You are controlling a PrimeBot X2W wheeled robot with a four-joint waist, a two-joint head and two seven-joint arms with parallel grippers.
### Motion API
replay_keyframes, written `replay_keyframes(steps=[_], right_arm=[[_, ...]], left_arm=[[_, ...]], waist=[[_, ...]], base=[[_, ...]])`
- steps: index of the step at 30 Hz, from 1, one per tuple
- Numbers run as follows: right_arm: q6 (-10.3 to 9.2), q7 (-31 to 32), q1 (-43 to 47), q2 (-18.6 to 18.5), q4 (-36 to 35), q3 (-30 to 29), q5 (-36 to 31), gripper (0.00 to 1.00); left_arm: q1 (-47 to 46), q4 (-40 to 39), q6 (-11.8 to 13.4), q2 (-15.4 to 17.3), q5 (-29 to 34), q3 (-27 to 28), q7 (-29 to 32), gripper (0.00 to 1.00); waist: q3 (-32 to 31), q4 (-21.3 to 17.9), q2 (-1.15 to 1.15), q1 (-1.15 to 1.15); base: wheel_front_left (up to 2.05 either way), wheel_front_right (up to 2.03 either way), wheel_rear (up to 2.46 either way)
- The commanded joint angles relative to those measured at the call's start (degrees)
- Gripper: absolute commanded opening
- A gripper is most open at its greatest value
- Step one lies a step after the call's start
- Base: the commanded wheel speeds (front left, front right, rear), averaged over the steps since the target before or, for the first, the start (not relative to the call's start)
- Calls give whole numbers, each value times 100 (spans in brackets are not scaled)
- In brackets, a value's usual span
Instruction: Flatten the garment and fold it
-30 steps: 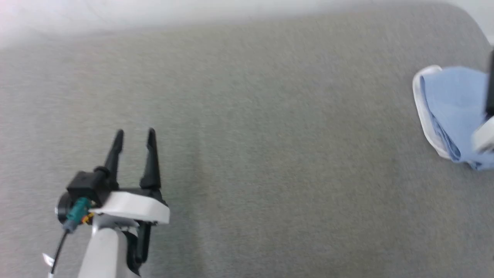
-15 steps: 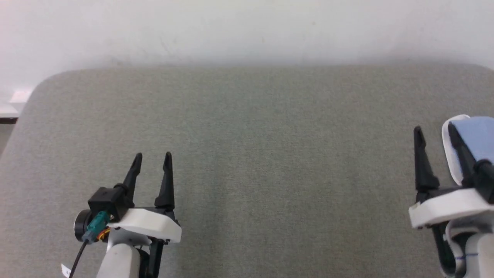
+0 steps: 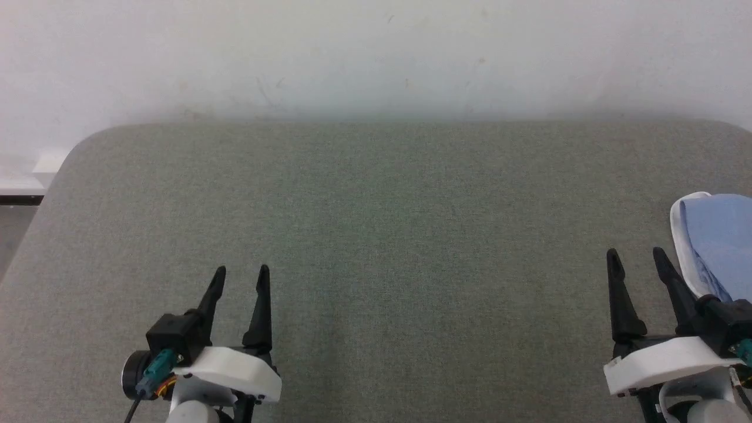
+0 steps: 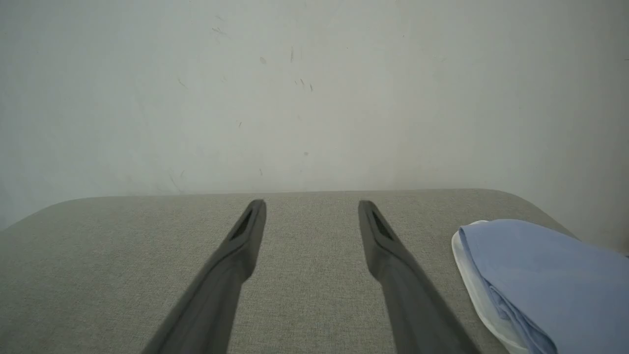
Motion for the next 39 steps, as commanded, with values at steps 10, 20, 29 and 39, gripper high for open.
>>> replay_keyframes(steps=[10,20,29,39], right_arm=[[-11,-5,69,22,91,82,68,100],[1,8,15,-2,87,94,51,0],[1,19,14,-2,83,85,41,0],[0,92,8,0,56,126,-31,0]], left_arm=[[189,-57,41,-52,-87,-20,-28,100],[98,-59,26,-34,-57,-4,9,0],[103,-75,30,-35,-43,-2,27,0],[139,-190,60,-38,54,13,144,0]], waist=[[-12,-30,0,0],[-11,-28,0,1],[-11,-29,0,1],[-10,-38,0,1]], base=[[0,0,0],[0,0,0],[0,0,0],[0,0,0]])
